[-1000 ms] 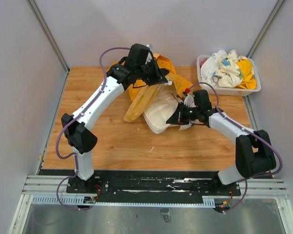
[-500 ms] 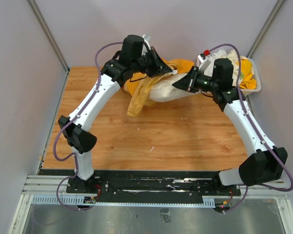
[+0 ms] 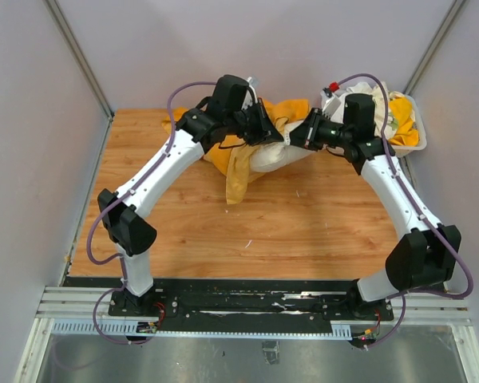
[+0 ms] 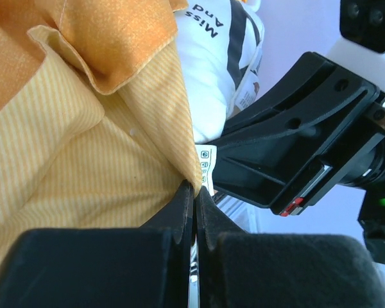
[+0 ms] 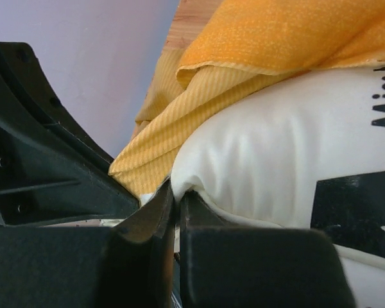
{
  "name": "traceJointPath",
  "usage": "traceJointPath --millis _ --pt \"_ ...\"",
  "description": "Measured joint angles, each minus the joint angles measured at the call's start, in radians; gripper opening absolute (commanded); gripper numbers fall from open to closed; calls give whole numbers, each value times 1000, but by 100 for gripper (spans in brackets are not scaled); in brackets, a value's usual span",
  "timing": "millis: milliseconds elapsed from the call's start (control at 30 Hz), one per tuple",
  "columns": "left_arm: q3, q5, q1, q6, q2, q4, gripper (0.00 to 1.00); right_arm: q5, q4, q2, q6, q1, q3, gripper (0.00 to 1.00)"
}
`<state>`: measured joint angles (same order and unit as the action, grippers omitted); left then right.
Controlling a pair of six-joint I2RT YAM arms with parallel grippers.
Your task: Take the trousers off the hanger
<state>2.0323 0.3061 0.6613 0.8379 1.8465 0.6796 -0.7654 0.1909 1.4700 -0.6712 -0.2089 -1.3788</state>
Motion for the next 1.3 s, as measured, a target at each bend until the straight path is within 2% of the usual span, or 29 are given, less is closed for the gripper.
traceJointPath --millis 233,433,633,900,1100,1300 --pt "-5 -66 22 -56 7 23 0 2 8 6 4 0 40 1" --pt "-80 -74 23 -76 -7 20 0 2 2 26 14 0 116 1" --pt "-110 -89 29 -133 -7 32 0 5 4 55 14 0 121 1" --pt "-297 -96 36 -150 -42 -90 0 4 13 135 14 0 111 1" --pt "-263 -102 37 -185 -8 -62 0 9 8 166 14 0 124 3" --pt "-307 -102 36 -178 1 -94 0 3 6 227 20 0 124 5"
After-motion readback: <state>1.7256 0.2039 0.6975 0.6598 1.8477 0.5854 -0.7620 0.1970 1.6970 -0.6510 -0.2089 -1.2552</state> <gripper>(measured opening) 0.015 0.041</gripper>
